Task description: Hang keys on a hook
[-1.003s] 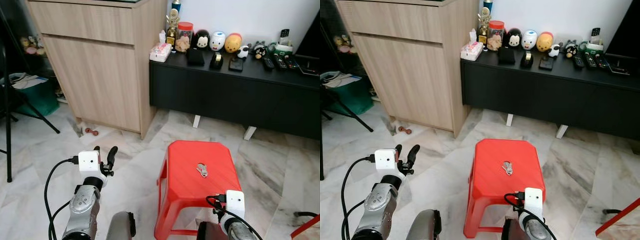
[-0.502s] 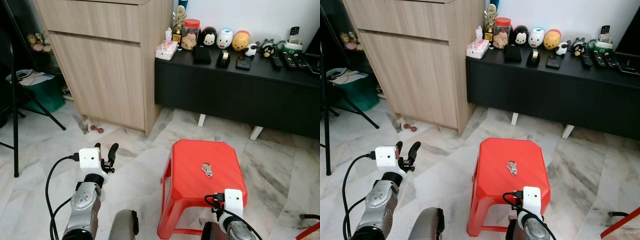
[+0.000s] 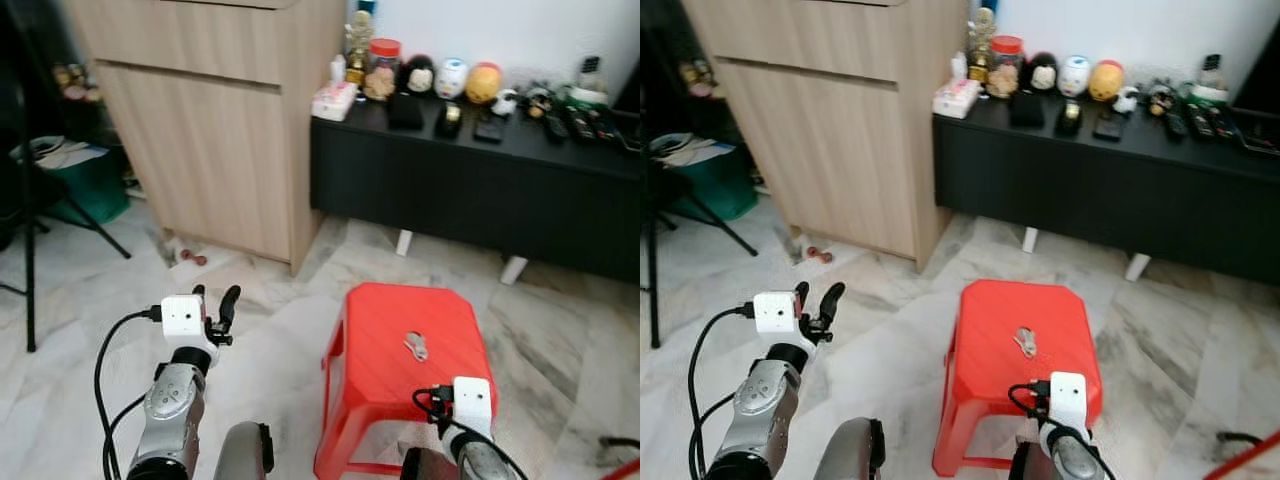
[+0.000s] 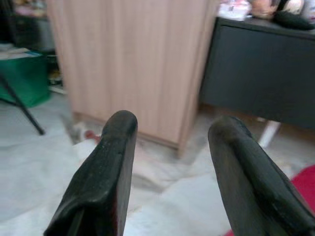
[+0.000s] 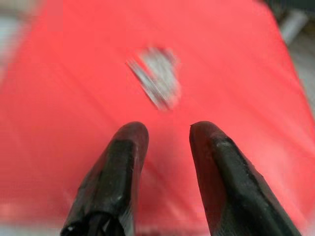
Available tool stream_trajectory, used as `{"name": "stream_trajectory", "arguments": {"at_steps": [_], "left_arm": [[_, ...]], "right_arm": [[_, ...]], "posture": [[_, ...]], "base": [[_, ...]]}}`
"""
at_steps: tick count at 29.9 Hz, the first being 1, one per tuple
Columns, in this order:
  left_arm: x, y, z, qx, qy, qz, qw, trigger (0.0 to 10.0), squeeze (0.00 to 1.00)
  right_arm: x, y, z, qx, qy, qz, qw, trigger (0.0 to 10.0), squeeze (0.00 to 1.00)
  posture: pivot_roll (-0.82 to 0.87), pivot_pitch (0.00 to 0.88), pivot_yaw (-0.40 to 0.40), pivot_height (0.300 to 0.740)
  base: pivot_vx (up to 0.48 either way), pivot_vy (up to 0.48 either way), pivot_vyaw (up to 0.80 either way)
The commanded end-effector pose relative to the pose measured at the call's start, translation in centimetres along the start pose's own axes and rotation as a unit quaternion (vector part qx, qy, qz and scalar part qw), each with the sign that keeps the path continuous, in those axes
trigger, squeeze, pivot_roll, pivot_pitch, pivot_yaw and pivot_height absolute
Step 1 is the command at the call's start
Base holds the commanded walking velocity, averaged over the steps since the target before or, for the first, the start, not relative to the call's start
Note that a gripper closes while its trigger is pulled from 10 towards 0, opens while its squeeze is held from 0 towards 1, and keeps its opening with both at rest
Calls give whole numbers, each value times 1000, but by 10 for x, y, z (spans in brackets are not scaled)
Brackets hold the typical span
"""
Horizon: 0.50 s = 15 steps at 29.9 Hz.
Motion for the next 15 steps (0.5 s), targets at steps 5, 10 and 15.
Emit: {"name": "stream_trajectory", "arguments": {"at_steps": [5, 10, 15], "left_arm": [[7, -3, 4, -2, 9, 13, 1000, 10000, 0], [7, -3, 5, -3, 9, 13, 1000, 10000, 0], [6, -2, 3, -2, 7, 10, 1000, 10000, 0]], "right_arm": [[8, 0, -3, 26, 31, 19, 999, 10000, 0], [-1, 2, 4, 9, 24, 0, 1000, 10000, 0], [-6, 3, 0, 16, 22, -9, 1000, 10000, 0]], "posture": [[153, 25, -46, 588], [157, 26, -45, 588], [157, 27, -45, 588]], "base": [[281, 0, 0], [280, 0, 0], [269, 0, 0]]}}
Point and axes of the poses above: a point about 5 cm out from each wrist's last joint towards the gripper, its own y axis pointing back from the gripper into the wrist, its own x axis along the axis of the wrist's last joint, z = x × y, the point moved 4 cm from there along -y, pointing out of the wrist towards the gripper, and after that the axes turned 15 degrees about -y, right-handed, at the moved point
